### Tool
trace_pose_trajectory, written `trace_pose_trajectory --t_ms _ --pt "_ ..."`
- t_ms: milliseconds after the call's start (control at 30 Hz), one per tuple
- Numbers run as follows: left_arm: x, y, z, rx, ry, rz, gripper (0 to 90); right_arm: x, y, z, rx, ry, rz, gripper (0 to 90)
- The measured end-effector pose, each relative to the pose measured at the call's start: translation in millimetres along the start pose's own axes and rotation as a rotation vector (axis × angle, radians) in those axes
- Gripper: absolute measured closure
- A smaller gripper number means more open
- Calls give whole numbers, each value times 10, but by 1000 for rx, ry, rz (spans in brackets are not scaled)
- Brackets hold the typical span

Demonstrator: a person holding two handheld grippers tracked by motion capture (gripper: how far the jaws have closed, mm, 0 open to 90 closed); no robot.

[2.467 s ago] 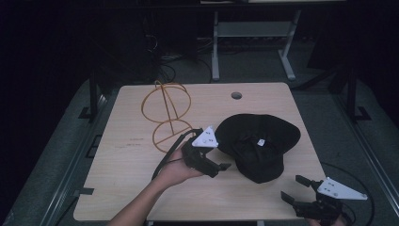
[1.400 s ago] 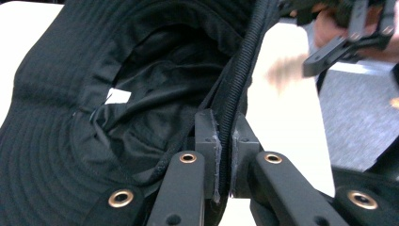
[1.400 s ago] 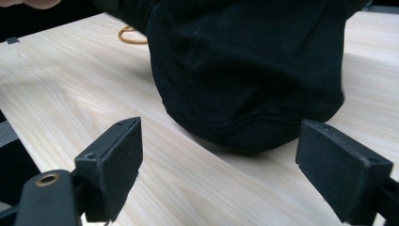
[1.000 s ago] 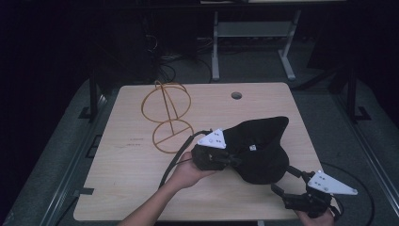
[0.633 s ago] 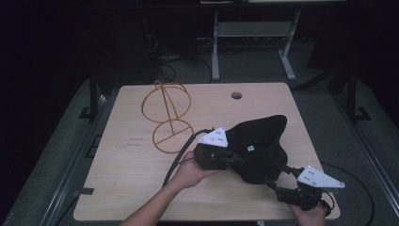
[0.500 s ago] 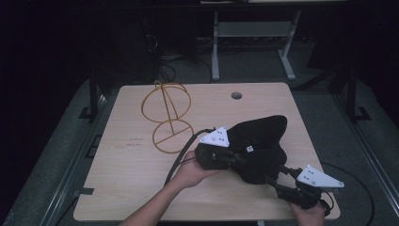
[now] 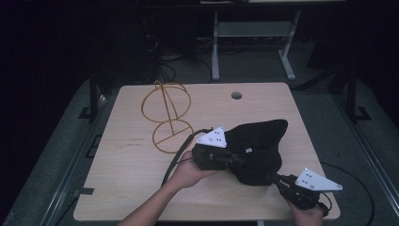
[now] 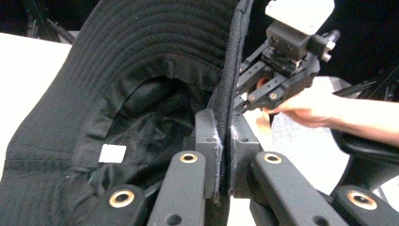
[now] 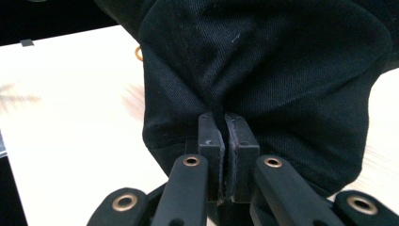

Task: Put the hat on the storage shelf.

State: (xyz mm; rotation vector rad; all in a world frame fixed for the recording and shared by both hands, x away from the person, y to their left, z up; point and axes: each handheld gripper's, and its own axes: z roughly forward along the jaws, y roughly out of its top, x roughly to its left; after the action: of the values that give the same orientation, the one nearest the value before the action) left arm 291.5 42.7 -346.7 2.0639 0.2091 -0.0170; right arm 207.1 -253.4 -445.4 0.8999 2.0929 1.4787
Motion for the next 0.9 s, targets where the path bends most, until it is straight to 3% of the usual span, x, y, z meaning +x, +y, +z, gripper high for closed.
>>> trace_pose_trajectory --t_ms 67,133,300,433,533,733,900 --pt "-11 3 -27 10 23 12 779 14 11 5 4 -2 -14 866" --pt "-3 -9 -70 13 50 -5 652 16 16 0 7 -4 -13 866" --pt "7 -45 -183 28 74 -4 548 -9 27 -36 3 -3 -7 866" --pt "-50 -69 -259 37 114 29 515 3 53 -53 9 -3 -21 868" --pt "-70 -106 -297 39 138 20 448 -3 72 -96 6 -4 -24 869" --pt "-117 -184 -399 36 173 31 440 3 107 -126 8 0 -23 873" --pt "-115 -248 -535 28 191 27 439 -63 150 -187 -10 -10 5 876"
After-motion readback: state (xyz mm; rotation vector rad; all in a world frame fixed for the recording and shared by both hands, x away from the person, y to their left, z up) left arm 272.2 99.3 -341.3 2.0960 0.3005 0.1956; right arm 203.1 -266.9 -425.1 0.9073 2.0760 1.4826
